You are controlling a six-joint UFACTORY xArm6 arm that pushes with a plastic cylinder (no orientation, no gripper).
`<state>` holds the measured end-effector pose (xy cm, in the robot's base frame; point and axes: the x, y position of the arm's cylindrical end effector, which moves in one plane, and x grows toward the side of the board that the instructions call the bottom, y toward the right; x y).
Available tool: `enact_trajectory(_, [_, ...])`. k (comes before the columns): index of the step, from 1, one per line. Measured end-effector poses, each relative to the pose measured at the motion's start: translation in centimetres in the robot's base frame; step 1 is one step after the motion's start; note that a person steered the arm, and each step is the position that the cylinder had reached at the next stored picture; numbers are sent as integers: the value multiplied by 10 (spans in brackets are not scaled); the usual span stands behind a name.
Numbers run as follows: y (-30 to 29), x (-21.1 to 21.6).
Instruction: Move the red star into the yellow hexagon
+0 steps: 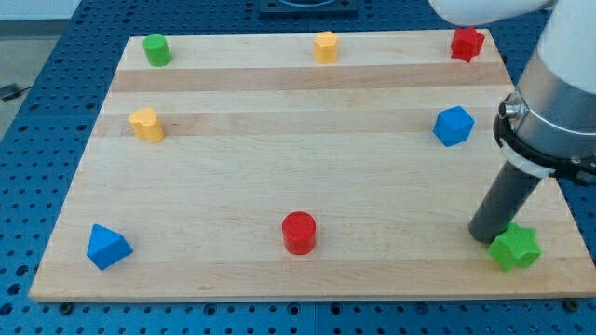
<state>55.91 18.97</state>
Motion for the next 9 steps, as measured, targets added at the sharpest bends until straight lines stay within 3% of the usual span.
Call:
enact_trajectory(1, [5,-9])
enact_trajectory(3, [102,-66])
enact_trajectory(5, [102,-141])
enact_trajectory(7, [108,-267])
enact_trajectory(9, [67,-285])
